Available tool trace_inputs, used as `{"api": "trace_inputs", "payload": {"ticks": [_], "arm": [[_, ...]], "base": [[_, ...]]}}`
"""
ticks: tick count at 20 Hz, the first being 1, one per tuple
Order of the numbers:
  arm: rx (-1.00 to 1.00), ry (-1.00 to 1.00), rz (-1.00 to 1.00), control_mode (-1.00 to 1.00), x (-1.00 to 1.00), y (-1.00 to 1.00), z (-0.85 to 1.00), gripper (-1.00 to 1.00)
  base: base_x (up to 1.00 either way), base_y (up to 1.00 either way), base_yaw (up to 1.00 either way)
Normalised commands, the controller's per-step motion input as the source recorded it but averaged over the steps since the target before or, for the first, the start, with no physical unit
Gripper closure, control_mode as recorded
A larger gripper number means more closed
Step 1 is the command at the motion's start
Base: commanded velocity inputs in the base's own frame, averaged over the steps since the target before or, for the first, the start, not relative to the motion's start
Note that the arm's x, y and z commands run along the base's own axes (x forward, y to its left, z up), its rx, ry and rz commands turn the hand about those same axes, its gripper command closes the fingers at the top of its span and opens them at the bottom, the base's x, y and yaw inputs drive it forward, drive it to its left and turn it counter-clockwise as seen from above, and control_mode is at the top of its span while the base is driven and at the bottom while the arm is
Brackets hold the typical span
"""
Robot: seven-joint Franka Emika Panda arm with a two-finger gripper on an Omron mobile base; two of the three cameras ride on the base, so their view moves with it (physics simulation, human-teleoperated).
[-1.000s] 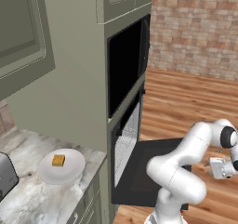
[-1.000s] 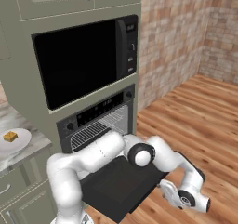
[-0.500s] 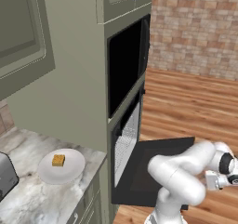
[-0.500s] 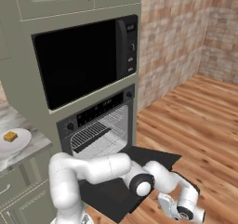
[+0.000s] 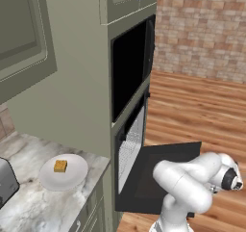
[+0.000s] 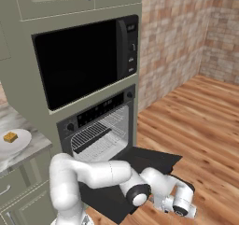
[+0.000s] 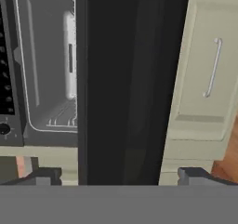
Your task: Take the baked cake out of the oven and place it on the plate for cooling. Then close the oven door.
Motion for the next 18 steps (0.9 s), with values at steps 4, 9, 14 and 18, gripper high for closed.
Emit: {"api": "trace_inputs", "payload": {"ticks": [4,9,14,18], "arm": [[0.15,0.04,0.0,-1.0,0.31,0.88,0.06,-1.0],[0.17,0.0,0.01,-1.0,0.09,0.81,0.0,-1.0],[0.24,0.0,0.06,-1.0,0.13,0.8,0.2,-1.0],[0.22,0.01,0.12,-1.0,0.06,1.0,0.88,-1.0]], "base": [[0.0,0.0,0.0],[0.0,0.0,0.0],[0.0,0.0,0.0],[0.0,0.0,0.0]]}}
